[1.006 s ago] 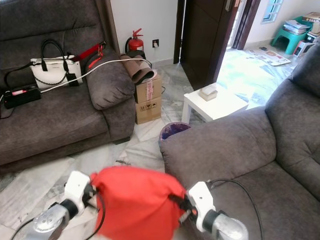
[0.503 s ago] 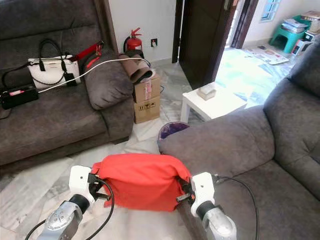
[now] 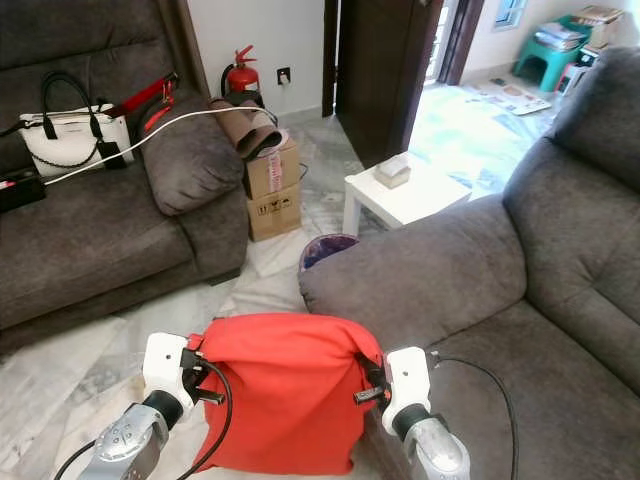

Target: Move the pillow to the sofa from floor

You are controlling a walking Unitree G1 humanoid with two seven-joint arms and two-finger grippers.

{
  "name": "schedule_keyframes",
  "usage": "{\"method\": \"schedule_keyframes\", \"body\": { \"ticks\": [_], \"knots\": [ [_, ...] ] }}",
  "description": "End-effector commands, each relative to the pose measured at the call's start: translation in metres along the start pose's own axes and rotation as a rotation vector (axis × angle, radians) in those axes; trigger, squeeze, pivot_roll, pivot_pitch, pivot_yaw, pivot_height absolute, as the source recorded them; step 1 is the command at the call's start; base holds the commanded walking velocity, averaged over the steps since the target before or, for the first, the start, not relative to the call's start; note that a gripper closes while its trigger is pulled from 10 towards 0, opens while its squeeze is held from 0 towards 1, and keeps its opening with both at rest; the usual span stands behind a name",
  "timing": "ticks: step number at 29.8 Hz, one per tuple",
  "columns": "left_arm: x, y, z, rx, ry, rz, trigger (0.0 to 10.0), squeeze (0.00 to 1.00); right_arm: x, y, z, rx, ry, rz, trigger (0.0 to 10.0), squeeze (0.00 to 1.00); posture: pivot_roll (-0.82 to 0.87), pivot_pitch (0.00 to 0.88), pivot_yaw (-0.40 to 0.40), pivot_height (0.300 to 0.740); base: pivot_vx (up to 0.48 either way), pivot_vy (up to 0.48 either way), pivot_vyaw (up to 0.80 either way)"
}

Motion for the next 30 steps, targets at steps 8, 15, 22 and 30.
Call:
{"method": "schedule_keyframes", "body": {
  "ticks": [8, 15, 22, 30],
  "knots": [
    [0.0028, 0.0380, -0.0030, 0.041, -0.004, 0.143, 10.0, 0.00, 0.0011, 0.0081, 0.0071, -0.015, -0.024, 0.034, 10.0, 0.00, 0.05, 0.112, 0.021, 0.740, 0.000, -0.107, -0.10],
    [0.0029, 0.0380, -0.0014, 0.022, -0.016, 0.141, 10.0, 0.00, 0.0013, 0.0076, 0.0090, -0.022, -0.028, 0.029, 10.0, 0.00, 0.05, 0.112, 0.019, 0.740, 0.000, -0.135, 0.00],
    [0.0003, 0.0365, 0.0023, 0.034, -0.041, 0.136, 10.0, 0.00, 0.0015, 0.0096, 0.0131, -0.028, -0.038, 0.032, 10.0, 0.00, 0.05, 0.110, 0.018, 0.740, 0.000, 0.000, -0.34],
    [0.0004, 0.0346, 0.0015, 0.027, -0.034, 0.128, 10.0, 0.00, 0.0018, 0.0088, 0.0137, -0.029, -0.040, 0.030, 10.0, 0.00, 0.05, 0.110, 0.020, 0.740, 0.000, -0.178, -0.20]
  ]
}}
Point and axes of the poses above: a point about 5 cm out from each wrist's last joint towards the gripper, its own x axis pointing out of the wrist towards the gripper, its own y axis along the axis of the wrist's last joint, z = x × y, the point moved 6 cm from there along x, pointing out of the wrist towards the gripper, and after that the axes turned 2 degrees about -x, right-handed, at the moved point
